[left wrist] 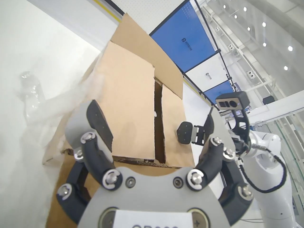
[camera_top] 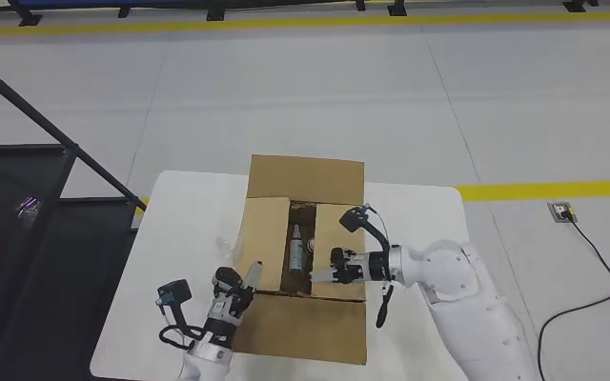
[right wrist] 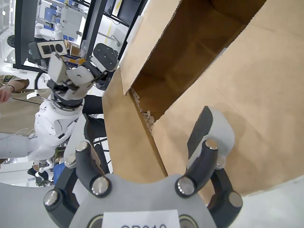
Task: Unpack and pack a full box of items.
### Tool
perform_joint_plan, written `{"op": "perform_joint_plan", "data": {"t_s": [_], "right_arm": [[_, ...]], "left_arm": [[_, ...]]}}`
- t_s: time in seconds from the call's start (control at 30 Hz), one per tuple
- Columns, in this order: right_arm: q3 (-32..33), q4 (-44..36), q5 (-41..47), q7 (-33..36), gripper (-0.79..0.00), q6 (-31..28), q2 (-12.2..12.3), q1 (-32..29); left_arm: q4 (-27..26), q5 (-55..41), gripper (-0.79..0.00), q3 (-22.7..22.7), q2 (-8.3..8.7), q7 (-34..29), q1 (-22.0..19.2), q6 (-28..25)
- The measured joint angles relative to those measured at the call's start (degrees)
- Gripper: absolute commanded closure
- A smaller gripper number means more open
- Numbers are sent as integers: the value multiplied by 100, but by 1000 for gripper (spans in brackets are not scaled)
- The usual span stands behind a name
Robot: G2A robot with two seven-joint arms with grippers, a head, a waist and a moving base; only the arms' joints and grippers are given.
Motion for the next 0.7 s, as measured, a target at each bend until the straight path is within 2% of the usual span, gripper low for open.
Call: {"op": "perform_joint_plan", "data": {"t_s": [0.13, 0.23, 0.33, 0.47, 0.57, 0.7], "right_arm": [[-72, 44, -36, -39, -785, -23, 31, 27], [-71, -64, -6, -18, -785, -145, 68, 8], [57, -389, 59, 26, -785, -377, 133, -109], [320, -1195, -96, 142, -785, -699, 241, -450], [312, -1104, -76, 142, -785, -688, 239, -424], [311, -1073, -73, 139, -785, -685, 238, -421]], "left_arm": [[-312, -312, -785, -498, 42, -27, 381, -111], [-450, -658, -785, -992, 88, -301, 749, -252], [-442, -995, -785, -1484, 150, -848, 1126, -626], [-255, -1330, -785, -2079, 251, -1922, 1521, -1036], [-122, -1573, -785, -2288, 321, -2785, 1624, -1305], [-57, -2056, -785, -2341, 403, -3817, 1664, -1794]]}}
